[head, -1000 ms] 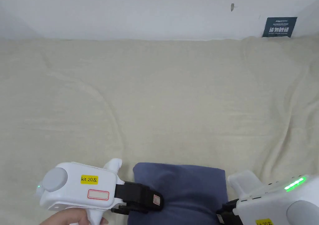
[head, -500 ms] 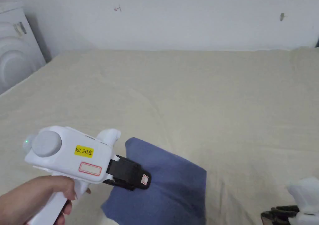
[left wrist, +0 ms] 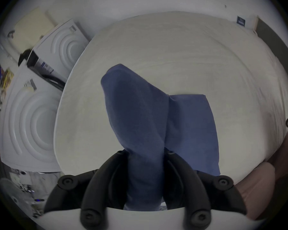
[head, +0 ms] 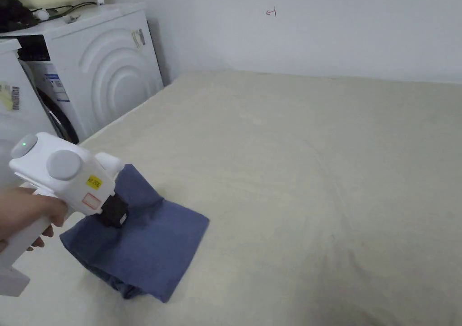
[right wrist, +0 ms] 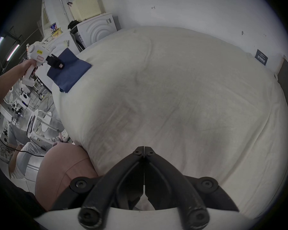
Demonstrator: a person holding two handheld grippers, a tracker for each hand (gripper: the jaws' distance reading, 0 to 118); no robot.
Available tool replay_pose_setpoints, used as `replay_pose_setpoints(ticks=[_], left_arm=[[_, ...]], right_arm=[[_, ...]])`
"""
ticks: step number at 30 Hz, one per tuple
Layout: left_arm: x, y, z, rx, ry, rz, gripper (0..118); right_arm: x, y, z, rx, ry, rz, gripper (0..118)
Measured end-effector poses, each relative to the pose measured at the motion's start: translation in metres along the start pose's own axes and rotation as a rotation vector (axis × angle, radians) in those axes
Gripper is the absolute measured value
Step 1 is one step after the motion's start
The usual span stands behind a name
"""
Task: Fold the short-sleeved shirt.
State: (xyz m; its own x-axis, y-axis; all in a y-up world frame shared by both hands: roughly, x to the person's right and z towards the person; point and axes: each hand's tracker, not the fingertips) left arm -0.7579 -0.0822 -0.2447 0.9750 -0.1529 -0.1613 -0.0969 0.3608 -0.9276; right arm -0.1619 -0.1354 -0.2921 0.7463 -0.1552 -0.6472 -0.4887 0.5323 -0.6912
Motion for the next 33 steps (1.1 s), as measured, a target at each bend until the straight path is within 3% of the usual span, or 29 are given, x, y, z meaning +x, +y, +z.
replay_pose_setpoints(ticks=[1,3,4,5,8,11,13,14,15,16,17,21,25,29,33], left_arm=[[-0.016,0.003,-0.005,0.025,-0.041,0.033,42],[-0.027,0.0,-0.002,0.082,-0.048,0.091,95],[-0.032,0.0,0.002,0.113,-0.035,0.129,113],[-0.028,-0.005,0.01,0.156,-0.037,0.16,118],[-0.018,-0.009,0.038,0.323,-0.118,0.224,118],[0.029,-0.018,0.056,0.451,-0.252,0.292,118],[0.071,-0.022,0.06,0.453,-0.237,0.299,118],[0.092,-0.027,0.062,0.496,-0.241,0.285,114],[0.119,-0.035,0.067,0.565,-0.273,0.279,95],[0.141,-0.04,0.069,0.597,-0.328,0.271,54],[0.164,-0.043,0.07,0.612,-0.357,0.272,0],[0.253,-0.061,0.08,0.676,-0.477,0.251,0],[0.327,-0.072,0.109,0.808,-0.348,0.066,0],[0.374,-0.084,0.147,0.953,-0.41,0.054,0],[0.399,-0.105,0.187,1.188,-0.372,0.001,0]], right_arm=[[0.001,0.001,0.001,0.003,-0.001,-0.007,0],[0.004,0.002,0.004,0.019,0.004,-0.025,0],[0.005,0.003,0.007,0.027,0.008,-0.036,0],[0.006,0.004,0.009,0.034,0.01,-0.043,0],[0.012,0.003,0.014,0.07,-0.018,-0.053,0],[0.02,-0.001,0.027,0.147,-0.058,-0.091,0],[0.029,-0.005,0.037,0.2,-0.064,-0.122,0],[0.033,-0.007,0.042,0.22,-0.068,-0.138,0],[0.038,-0.01,0.049,0.243,-0.077,-0.159,0],[0.041,-0.012,0.056,0.26,-0.091,-0.181,0],[0.046,-0.015,0.063,0.277,-0.099,-0.201,0],[0.067,-0.03,0.09,0.306,-0.125,-0.267,0],[0.072,-0.042,0.126,0.37,-0.176,-0.287,0],[0.069,-0.056,0.165,0.532,-0.204,-0.292,0],[0.051,-0.07,0.207,0.798,-0.258,-0.243,0]])
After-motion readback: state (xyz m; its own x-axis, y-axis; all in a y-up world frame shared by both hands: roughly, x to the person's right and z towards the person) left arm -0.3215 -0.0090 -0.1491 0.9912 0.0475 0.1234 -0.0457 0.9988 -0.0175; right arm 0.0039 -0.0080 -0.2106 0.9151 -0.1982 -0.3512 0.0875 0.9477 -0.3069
